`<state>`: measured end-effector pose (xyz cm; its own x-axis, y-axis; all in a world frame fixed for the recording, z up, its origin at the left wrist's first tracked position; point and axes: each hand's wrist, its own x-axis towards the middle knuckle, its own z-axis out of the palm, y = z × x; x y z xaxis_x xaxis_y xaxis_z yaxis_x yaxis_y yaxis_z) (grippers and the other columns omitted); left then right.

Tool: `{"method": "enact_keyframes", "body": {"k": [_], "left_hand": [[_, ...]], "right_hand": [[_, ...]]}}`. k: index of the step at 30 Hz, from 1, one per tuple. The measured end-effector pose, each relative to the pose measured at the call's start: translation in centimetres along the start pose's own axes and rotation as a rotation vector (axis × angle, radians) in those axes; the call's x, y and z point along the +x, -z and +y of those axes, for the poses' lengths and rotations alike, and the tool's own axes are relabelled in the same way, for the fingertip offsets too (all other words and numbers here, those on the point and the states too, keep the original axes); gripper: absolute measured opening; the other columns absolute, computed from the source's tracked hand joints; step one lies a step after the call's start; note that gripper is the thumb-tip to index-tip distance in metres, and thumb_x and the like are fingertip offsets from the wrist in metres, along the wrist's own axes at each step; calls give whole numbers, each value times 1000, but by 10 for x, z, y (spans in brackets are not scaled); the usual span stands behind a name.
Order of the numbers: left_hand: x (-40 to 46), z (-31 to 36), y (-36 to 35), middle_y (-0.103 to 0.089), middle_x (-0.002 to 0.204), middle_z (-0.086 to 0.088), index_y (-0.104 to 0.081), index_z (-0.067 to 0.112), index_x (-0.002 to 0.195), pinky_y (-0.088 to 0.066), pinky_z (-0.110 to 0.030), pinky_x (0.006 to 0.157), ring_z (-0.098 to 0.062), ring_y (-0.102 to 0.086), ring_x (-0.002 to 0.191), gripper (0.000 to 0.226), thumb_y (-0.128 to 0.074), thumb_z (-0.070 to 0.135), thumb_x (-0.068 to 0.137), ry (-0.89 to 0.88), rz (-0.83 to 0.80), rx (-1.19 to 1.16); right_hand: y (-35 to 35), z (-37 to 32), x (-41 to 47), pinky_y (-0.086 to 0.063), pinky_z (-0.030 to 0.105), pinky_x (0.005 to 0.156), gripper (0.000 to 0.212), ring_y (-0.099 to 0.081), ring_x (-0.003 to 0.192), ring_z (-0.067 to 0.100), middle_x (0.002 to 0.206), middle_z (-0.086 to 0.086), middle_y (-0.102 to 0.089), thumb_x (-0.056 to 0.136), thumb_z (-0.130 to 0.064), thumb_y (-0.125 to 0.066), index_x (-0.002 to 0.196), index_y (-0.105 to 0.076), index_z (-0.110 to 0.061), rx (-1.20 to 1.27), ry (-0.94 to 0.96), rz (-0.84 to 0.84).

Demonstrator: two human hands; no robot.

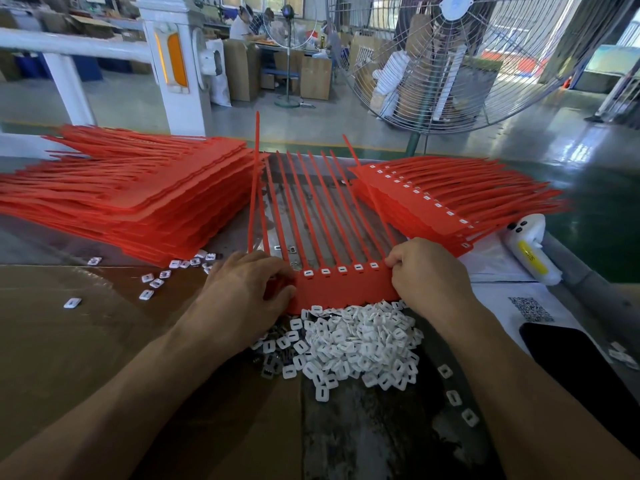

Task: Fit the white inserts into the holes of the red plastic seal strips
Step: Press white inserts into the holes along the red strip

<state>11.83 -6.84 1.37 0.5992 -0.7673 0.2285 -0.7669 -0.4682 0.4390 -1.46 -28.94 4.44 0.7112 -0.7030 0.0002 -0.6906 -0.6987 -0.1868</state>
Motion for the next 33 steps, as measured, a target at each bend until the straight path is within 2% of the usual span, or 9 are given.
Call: {"method": "enact_keyframes", "body": {"k": [6, 10, 14, 19, 23, 25, 29, 33], "left_hand": [[-1, 0, 1, -57, 122, 22, -62, 42, 123, -33, -39, 112, -6, -44, 119, 27, -59, 46, 96, -15, 9, -8], [-1, 0, 1, -57, 121, 22, -63, 41, 122, -34, -39, 111, -6, -45, 119, 27, -59, 47, 96, -19, 15, -13], [-1, -1, 0, -58, 120, 21, -63, 40, 123, -34, -39, 111, -6, -45, 119, 28, -59, 47, 95, -20, 14, -6], [-1, -1, 0, -59, 120, 20, -64, 39, 122, -36, -42, 111, -7, -46, 120, 29, -60, 46, 95, -21, 15, -11], [0, 0, 0, -58, 122, 20, -64, 40, 123, -36, -43, 112, -7, -45, 121, 29, -60, 46, 95, -16, 10, -11], [-1, 0, 0, -59, 122, 20, -64, 38, 123, -36, -43, 112, -7, -46, 121, 29, -60, 45, 95, -14, 9, -12], [-1, 1, 0, -59, 122, 19, -64, 38, 123, -36, -42, 112, -7, -45, 122, 29, -61, 44, 95, -11, 11, -15], [0, 0, 0, -59, 120, 19, -65, 39, 122, -35, -41, 111, -7, -46, 120, 28, -61, 45, 95, -11, 20, -19]], "right_hand": [[-7, 1, -5, -53, 35, 83, 33, -68, 102, 27, 108, 2, -75, 93, -5, -53, 106, -79, -20, -17, 31, 98], [-10, 7, -7, -52, 34, 87, 36, -68, 108, 21, 119, -4, -75, 97, -11, -51, 118, -77, -25, 100, 55, 138], [-13, 12, -10, -54, 34, 85, 31, -68, 102, 17, 119, -4, -73, 100, -18, -52, 121, -75, -24, 157, 104, 172], [-10, 16, -8, -55, 34, 79, 21, -67, 89, 11, 102, -8, -74, 101, -25, -58, 110, -77, -25, 176, 147, 138], [-3, 20, -13, -48, 20, 75, 9, -66, 86, -5, 93, -19, -75, 96, -33, -71, 98, -80, -33, 394, 252, -20], [0, 19, -17, -47, 20, 77, 5, -67, 85, -8, 89, -24, -75, 92, -33, -77, 93, -81, -34, 444, 362, -145], [0, 13, -20, -53, 26, 82, 7, -68, 88, -4, 92, -23, -73, 85, -37, -83, 92, -81, -37, 465, 485, -254], [-2, 11, -20, -49, 21, 75, 7, -66, 83, -1, 91, -22, -71, 85, -37, -84, 90, -79, -38, 452, 532, -279]]}}
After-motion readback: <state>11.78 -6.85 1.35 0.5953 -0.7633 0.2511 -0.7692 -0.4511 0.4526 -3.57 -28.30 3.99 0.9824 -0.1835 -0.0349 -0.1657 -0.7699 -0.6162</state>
